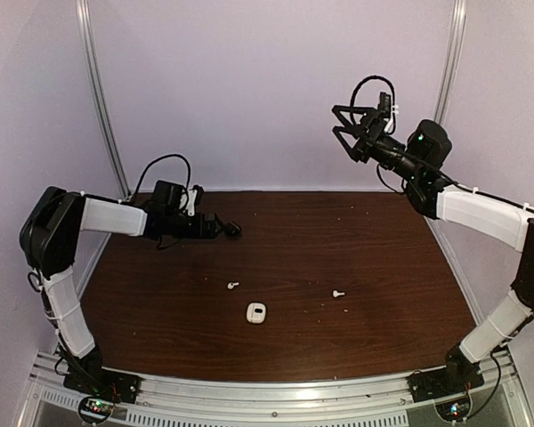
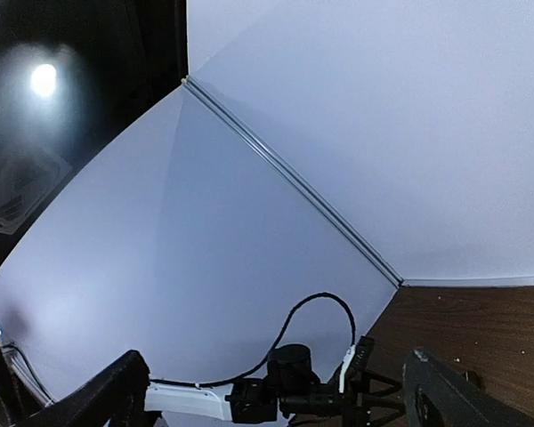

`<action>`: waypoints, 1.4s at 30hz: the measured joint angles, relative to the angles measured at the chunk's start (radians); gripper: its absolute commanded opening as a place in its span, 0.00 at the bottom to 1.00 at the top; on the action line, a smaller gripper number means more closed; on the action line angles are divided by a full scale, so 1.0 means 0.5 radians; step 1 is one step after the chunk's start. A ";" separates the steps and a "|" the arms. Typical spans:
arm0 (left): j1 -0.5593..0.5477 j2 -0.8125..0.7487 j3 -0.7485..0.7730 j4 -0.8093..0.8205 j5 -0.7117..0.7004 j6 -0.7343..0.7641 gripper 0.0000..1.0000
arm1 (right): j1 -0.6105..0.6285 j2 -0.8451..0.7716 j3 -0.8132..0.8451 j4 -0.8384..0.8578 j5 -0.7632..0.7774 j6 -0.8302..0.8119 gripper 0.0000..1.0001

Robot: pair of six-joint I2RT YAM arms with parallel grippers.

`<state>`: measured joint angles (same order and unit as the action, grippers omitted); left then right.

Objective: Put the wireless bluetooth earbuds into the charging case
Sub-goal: Place the charging case with the earbuds at the center of the board, then pick up the charging case from the center of the board.

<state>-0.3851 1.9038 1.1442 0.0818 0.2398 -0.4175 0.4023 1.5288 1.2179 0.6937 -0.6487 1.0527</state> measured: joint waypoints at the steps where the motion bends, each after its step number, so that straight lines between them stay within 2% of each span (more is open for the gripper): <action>1: -0.026 -0.095 -0.057 0.011 -0.016 0.030 0.98 | -0.001 -0.014 -0.046 -0.020 -0.014 -0.057 1.00; 9: -0.314 -0.833 -0.610 0.207 -0.048 0.243 0.98 | -0.003 -0.171 -0.275 -0.346 -0.140 -0.613 1.00; 15: -0.632 -1.044 -0.970 0.317 0.005 0.383 0.98 | -0.003 -0.233 -0.332 -0.599 -0.291 -0.955 1.00; 18: -0.742 -1.106 -1.152 0.359 -0.068 0.392 0.98 | 0.002 -0.226 -0.352 -0.753 -0.339 -1.089 1.00; 23: -1.036 -1.065 -1.230 0.384 -0.381 0.381 0.96 | 0.008 -0.172 -0.392 -0.942 -0.387 -1.231 1.00; 27: -1.197 -0.951 -1.230 0.406 -0.556 0.334 0.89 | 0.008 -0.141 -0.394 -1.057 -0.397 -1.306 1.00; 37: -1.411 -0.542 -1.096 0.433 -0.613 0.256 0.74 | 0.008 -0.132 -0.394 -1.158 -0.388 -1.384 1.00; 42: -1.420 -0.417 -1.038 0.465 -0.614 0.262 0.72 | 0.008 -0.132 -0.394 -1.201 -0.374 -1.419 1.00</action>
<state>-1.0950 1.6951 0.6250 0.3145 -0.0673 -0.2867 0.4065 1.4628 1.0206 0.0933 -0.8356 0.3431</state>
